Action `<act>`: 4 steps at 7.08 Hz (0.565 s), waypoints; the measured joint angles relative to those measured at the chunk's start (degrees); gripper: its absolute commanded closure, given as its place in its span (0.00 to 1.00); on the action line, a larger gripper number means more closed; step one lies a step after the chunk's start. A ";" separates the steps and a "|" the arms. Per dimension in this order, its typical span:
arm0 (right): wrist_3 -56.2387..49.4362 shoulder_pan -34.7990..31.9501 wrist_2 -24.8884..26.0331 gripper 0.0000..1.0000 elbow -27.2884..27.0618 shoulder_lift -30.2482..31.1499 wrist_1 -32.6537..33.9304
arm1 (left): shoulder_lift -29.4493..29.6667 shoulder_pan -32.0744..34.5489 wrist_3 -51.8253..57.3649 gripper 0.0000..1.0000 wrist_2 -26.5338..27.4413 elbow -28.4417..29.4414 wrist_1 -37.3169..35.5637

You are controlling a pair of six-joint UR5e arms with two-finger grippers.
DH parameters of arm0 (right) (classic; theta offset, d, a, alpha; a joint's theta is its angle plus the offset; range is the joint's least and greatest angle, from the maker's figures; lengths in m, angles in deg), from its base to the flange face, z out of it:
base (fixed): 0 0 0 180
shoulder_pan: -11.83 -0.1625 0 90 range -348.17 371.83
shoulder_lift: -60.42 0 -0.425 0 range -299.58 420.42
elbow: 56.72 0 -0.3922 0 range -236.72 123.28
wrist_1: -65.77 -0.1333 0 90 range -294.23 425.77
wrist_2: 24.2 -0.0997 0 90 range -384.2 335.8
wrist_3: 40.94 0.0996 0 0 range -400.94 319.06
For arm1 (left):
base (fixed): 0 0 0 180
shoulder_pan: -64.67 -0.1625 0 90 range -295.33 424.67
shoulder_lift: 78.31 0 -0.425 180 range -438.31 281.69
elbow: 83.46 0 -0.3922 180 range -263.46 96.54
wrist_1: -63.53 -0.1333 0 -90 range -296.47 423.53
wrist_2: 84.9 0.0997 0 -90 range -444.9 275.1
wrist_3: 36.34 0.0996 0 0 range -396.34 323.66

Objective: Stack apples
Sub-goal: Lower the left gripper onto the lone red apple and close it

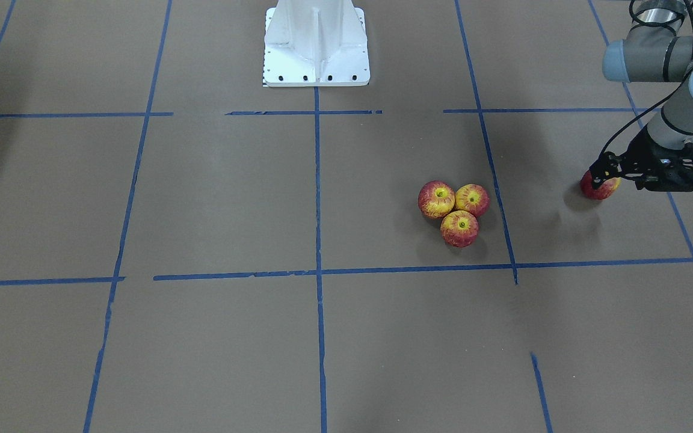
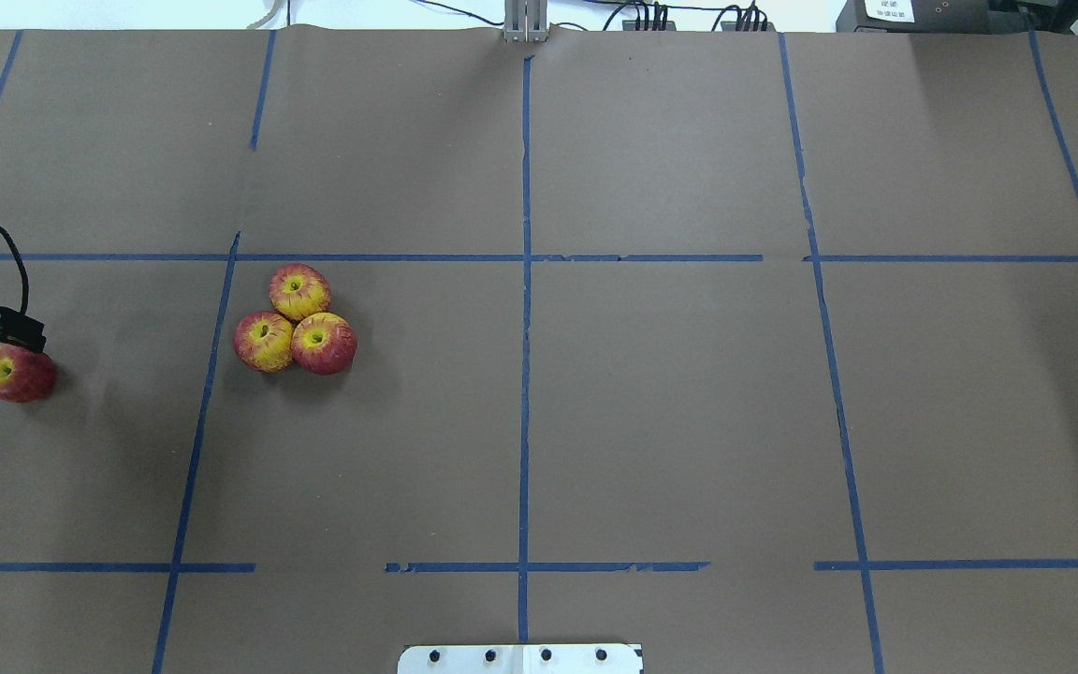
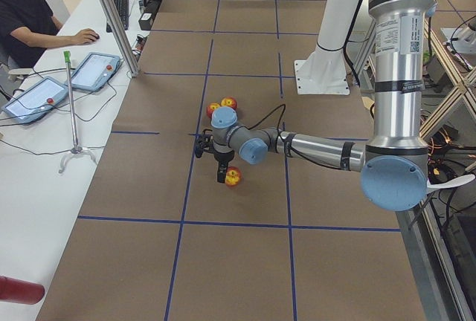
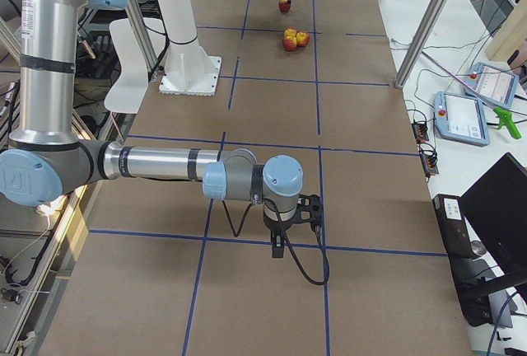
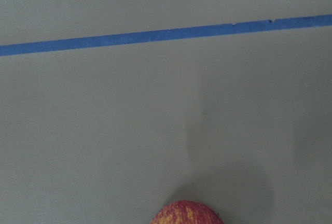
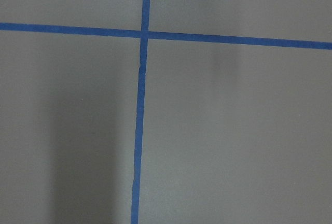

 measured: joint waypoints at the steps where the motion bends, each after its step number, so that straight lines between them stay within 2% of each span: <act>1: 0.00 0.00 0.00 0.00 0.00 0.00 -0.01 | 0.01 -0.43 0.00 0.00 0.01 0.50 0.04; 4: 0.00 0.00 0.00 0.00 -0.01 0.00 -0.05 | 0.04 -1.92 -0.11 0.01 -0.71 1.46 -0.08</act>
